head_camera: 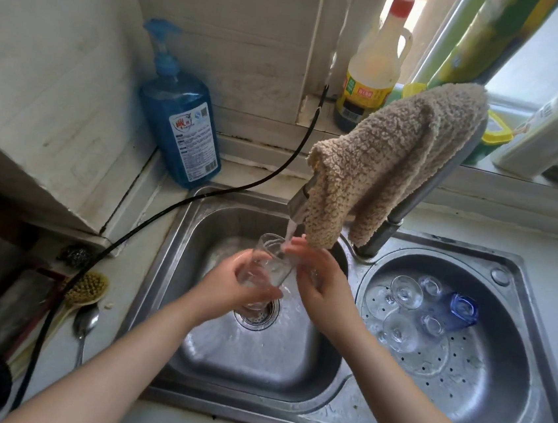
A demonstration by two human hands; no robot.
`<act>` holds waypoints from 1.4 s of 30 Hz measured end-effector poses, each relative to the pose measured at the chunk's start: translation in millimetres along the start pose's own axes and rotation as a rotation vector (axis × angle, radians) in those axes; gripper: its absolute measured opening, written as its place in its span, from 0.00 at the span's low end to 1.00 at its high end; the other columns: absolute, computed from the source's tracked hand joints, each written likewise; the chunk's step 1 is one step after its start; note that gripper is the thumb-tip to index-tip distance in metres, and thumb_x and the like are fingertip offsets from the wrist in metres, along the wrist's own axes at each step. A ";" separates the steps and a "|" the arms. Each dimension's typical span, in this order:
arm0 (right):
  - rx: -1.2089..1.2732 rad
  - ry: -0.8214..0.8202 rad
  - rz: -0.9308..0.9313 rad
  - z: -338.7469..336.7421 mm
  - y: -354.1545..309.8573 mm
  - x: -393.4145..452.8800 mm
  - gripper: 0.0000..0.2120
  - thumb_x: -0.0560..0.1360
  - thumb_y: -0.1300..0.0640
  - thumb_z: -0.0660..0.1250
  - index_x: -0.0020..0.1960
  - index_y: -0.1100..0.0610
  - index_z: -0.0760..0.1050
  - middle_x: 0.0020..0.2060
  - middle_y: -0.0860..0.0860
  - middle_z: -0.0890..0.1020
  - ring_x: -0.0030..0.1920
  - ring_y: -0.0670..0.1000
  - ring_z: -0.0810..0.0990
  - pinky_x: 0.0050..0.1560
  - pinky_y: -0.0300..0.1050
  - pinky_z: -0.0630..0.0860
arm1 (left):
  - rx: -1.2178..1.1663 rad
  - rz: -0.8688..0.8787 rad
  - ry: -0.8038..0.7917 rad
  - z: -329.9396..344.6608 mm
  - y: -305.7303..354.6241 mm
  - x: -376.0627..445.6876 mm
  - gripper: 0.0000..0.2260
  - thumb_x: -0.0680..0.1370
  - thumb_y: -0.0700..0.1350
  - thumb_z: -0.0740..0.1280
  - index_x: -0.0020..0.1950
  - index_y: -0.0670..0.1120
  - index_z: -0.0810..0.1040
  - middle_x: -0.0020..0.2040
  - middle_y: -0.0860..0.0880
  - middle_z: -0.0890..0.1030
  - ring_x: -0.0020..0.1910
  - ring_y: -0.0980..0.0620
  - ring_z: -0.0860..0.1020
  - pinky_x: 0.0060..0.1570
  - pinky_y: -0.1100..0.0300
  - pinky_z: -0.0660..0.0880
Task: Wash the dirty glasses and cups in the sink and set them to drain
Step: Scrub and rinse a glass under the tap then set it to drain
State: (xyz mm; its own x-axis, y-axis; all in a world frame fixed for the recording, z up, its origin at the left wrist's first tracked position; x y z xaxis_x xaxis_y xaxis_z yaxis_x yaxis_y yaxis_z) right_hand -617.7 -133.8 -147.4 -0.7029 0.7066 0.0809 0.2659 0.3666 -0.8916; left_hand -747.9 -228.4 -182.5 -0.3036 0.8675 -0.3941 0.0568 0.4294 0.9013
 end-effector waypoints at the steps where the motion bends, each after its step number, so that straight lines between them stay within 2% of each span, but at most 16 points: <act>1: -0.145 -0.068 -0.112 2.1 -5.0 -1.9 0.19 0.71 0.60 0.58 0.58 0.54 0.78 0.59 0.49 0.78 0.64 0.46 0.73 0.66 0.39 0.68 | 0.102 0.013 0.011 -2.9 -0.5 1.9 0.29 0.62 0.53 0.80 0.60 0.53 0.75 0.51 0.53 0.81 0.50 0.59 0.80 0.45 0.65 0.77; 3: -0.388 -0.176 -0.301 10.2 -12.8 -5.3 0.20 0.68 0.57 0.58 0.57 0.56 0.79 0.58 0.51 0.79 0.64 0.50 0.73 0.66 0.42 0.68 | 0.242 0.058 0.051 -6.5 -1.6 7.0 0.27 0.62 0.51 0.81 0.57 0.55 0.75 0.51 0.56 0.81 0.50 0.59 0.79 0.50 0.58 0.78; 7: -0.489 -0.340 -0.207 16.7 -18.2 11.5 0.16 0.69 0.51 0.60 0.51 0.53 0.81 0.48 0.50 0.83 0.49 0.53 0.79 0.55 0.49 0.76 | 0.439 0.126 0.191 -14.8 2.8 14.0 0.27 0.60 0.59 0.78 0.54 0.58 0.73 0.51 0.60 0.78 0.50 0.57 0.78 0.49 0.51 0.78; 11: -0.659 -0.768 -0.089 35.0 -2.6 17.2 0.25 0.73 0.60 0.65 0.69 0.47 0.70 0.66 0.48 0.75 0.66 0.52 0.72 0.66 0.51 0.69 | 0.678 0.222 0.208 -8.7 15.9 12.9 0.30 0.64 0.55 0.78 0.62 0.57 0.71 0.57 0.61 0.75 0.57 0.56 0.73 0.52 0.56 0.74; 15: -1.288 -0.743 -0.712 34.3 -1.4 21.5 0.27 0.73 0.60 0.52 0.70 0.49 0.69 0.71 0.46 0.69 0.73 0.49 0.63 0.75 0.60 0.49 | 0.741 0.242 0.147 -13.0 17.3 13.0 0.30 0.66 0.58 0.76 0.65 0.57 0.70 0.60 0.61 0.74 0.59 0.57 0.71 0.52 0.58 0.72; 17: -1.390 -0.773 -0.759 37.7 7.2 20.4 0.24 0.75 0.58 0.53 0.69 0.50 0.71 0.71 0.47 0.69 0.74 0.51 0.60 0.73 0.62 0.39 | 0.817 0.238 0.099 -15.9 17.2 14.7 0.30 0.66 0.59 0.74 0.66 0.58 0.70 0.60 0.61 0.74 0.59 0.56 0.72 0.52 0.57 0.74; 21: -0.824 -0.895 -0.391 62.1 0.2 16.3 0.17 0.77 0.60 0.62 0.66 0.58 0.73 0.65 0.57 0.75 0.68 0.57 0.70 0.70 0.56 0.64 | 0.830 0.212 0.131 -15.6 17.1 13.6 0.29 0.66 0.58 0.75 0.65 0.59 0.70 0.60 0.61 0.74 0.60 0.56 0.72 0.49 0.58 0.73; 22: -0.626 -0.935 -0.167 60.9 -1.2 17.3 0.16 0.79 0.60 0.60 0.66 0.57 0.72 0.65 0.58 0.75 0.66 0.57 0.72 0.67 0.50 0.68 | 0.833 0.203 0.159 -14.7 15.8 12.1 0.29 0.67 0.57 0.75 0.65 0.59 0.70 0.61 0.62 0.74 0.60 0.57 0.71 0.48 0.58 0.72; 24: 0.124 -0.913 0.450 53.8 -8.3 19.9 0.14 0.80 0.58 0.60 0.65 0.54 0.72 0.61 0.57 0.78 0.61 0.55 0.77 0.54 0.46 0.77 | 0.850 0.208 0.231 -13.5 12.9 8.7 0.28 0.68 0.56 0.74 0.66 0.58 0.71 0.61 0.61 0.74 0.62 0.55 0.71 0.48 0.58 0.73; 25: 0.445 -0.825 0.627 50.3 -11.6 22.1 0.14 0.80 0.56 0.60 0.64 0.56 0.72 0.59 0.56 0.79 0.57 0.54 0.80 0.48 0.46 0.79 | 0.853 0.226 0.269 -13.1 12.3 7.5 0.27 0.68 0.55 0.73 0.66 0.56 0.71 0.60 0.59 0.75 0.62 0.54 0.71 0.49 0.57 0.74; 27: 0.707 -0.673 0.794 43.0 -11.4 23.7 0.14 0.81 0.55 0.56 0.62 0.59 0.73 0.52 0.53 0.82 0.51 0.50 0.82 0.42 0.45 0.81 | 0.865 0.244 0.325 -11.4 13.9 6.5 0.27 0.68 0.55 0.71 0.67 0.55 0.71 0.60 0.58 0.75 0.62 0.52 0.72 0.50 0.55 0.75; 29: 0.547 -0.633 0.706 41.4 -12.1 27.3 0.12 0.81 0.55 0.56 0.58 0.58 0.75 0.51 0.53 0.83 0.52 0.50 0.82 0.45 0.47 0.81 | 0.860 0.215 0.329 -10.3 16.1 9.8 0.28 0.68 0.56 0.73 0.67 0.56 0.71 0.62 0.58 0.75 0.62 0.53 0.72 0.52 0.55 0.75; 33: -0.537 -0.587 -0.114 34.8 -12.9 36.4 0.21 0.82 0.47 0.52 0.59 0.59 0.77 0.54 0.58 0.81 0.54 0.56 0.79 0.53 0.46 0.73 | 0.551 0.105 0.174 -13.6 14.7 24.1 0.34 0.59 0.59 0.75 0.64 0.55 0.73 0.60 0.55 0.77 0.58 0.52 0.77 0.55 0.52 0.76; 36: -0.795 -0.594 -0.525 31.3 -10.9 31.0 0.31 0.79 0.38 0.44 0.52 0.53 0.81 0.51 0.51 0.83 0.56 0.52 0.78 0.58 0.48 0.71 | 0.436 0.119 0.043 -11.3 8.1 27.3 0.34 0.58 0.56 0.78 0.63 0.53 0.75 0.57 0.56 0.79 0.56 0.55 0.78 0.57 0.51 0.76; 38: -0.754 -0.589 -0.549 32.3 -6.3 25.8 0.31 0.79 0.38 0.45 0.48 0.53 0.82 0.46 0.50 0.84 0.53 0.51 0.79 0.59 0.47 0.70 | 0.386 0.111 0.026 -9.2 2.6 25.9 0.35 0.59 0.52 0.81 0.64 0.51 0.75 0.57 0.56 0.80 0.57 0.56 0.78 0.58 0.51 0.76; 42: -0.444 -0.430 -0.029 32.2 -3.0 29.9 0.28 0.79 0.39 0.53 0.33 0.57 0.78 0.29 0.51 0.78 0.32 0.51 0.76 0.40 0.43 0.71 | 0.359 0.093 0.146 -3.3 4.0 17.5 0.23 0.60 0.55 0.77 0.53 0.56 0.77 0.47 0.59 0.82 0.47 0.58 0.80 0.48 0.52 0.79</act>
State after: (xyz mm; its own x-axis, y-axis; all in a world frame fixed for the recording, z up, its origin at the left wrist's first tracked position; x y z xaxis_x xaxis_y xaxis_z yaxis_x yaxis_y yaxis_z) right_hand -660.7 -133.3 -156.7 -0.8923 0.4196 -0.1666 0.4269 0.6642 -0.6137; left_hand -756.1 -212.4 -185.2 -0.4116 0.8732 -0.2610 0.4114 0.4336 0.8017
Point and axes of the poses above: each hand's wrist, its own x-axis towards the middle knuckle, its own z-axis out of the palm, y = z × x, the point moved 5 cm from there along x, towards the middle knuckle
